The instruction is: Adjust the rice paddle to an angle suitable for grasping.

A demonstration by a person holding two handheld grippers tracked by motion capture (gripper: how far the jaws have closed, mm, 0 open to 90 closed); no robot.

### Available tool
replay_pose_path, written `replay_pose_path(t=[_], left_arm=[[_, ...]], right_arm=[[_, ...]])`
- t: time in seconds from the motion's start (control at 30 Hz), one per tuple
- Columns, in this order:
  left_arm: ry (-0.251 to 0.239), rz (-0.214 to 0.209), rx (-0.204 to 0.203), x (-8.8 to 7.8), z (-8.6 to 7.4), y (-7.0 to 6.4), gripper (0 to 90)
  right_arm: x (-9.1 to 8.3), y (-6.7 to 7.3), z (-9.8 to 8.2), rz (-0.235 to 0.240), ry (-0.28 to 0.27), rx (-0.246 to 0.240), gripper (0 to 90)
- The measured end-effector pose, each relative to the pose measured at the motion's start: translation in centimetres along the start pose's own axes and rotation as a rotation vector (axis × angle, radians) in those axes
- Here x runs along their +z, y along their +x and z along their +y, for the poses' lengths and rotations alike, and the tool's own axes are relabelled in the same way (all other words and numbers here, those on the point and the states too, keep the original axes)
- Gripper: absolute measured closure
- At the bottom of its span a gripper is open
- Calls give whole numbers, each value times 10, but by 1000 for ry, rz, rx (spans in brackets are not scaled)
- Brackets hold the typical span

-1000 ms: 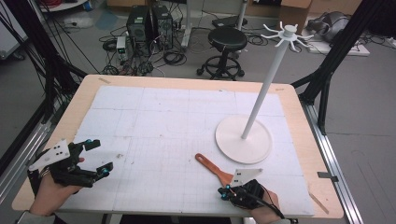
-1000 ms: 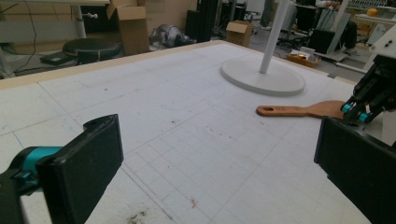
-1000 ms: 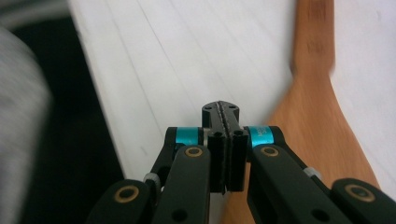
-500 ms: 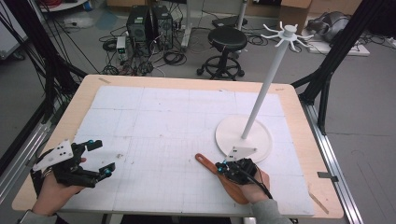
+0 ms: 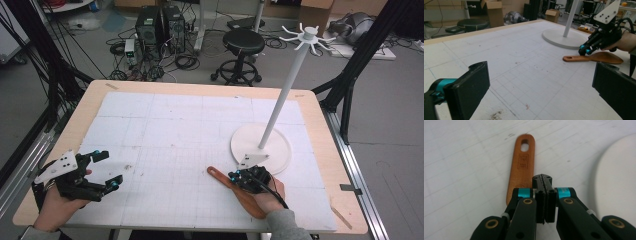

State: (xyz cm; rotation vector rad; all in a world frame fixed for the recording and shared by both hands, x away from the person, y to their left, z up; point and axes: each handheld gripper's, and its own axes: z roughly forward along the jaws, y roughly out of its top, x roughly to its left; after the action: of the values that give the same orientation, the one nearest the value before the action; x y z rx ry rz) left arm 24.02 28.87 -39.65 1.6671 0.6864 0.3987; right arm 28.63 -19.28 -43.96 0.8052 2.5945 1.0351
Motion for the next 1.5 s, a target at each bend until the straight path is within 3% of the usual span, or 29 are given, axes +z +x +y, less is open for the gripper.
replay_pose_path(t=[0.07,0.63,0.77,0.93,1.03,1.13,1.17,1.3,1.43,1.5], left_arm=[[-1,1,-3,0,0,0,17],[-1,-1,0,0,0,0,17],[-2,-2,2,0,1,0,17],[-8,-2,1,-1,2,0,17],[-7,-2,1,-1,1,0,17],[0,-3,4,0,1,0,17],[0,-3,4,0,2,0,17],[-1,-4,3,0,1,0,17],[1,-2,3,0,1,0,17],[3,-2,2,0,1,0,17]], right_arm=[[0,3,1,-13,1,-18,900],[2,16,3,110,-3,-89,900],[2,20,3,84,-2,-138,900],[-3,20,5,90,-46,-128,897],[-8,19,5,118,-82,-111,817],[-11,20,6,143,-90,-97,678],[-12,22,7,134,-90,-106,598],[-18,26,12,110,-115,-138,471],[-24,29,20,132,-131,-126,354],[-27,34,22,93,-138,-144,281]])
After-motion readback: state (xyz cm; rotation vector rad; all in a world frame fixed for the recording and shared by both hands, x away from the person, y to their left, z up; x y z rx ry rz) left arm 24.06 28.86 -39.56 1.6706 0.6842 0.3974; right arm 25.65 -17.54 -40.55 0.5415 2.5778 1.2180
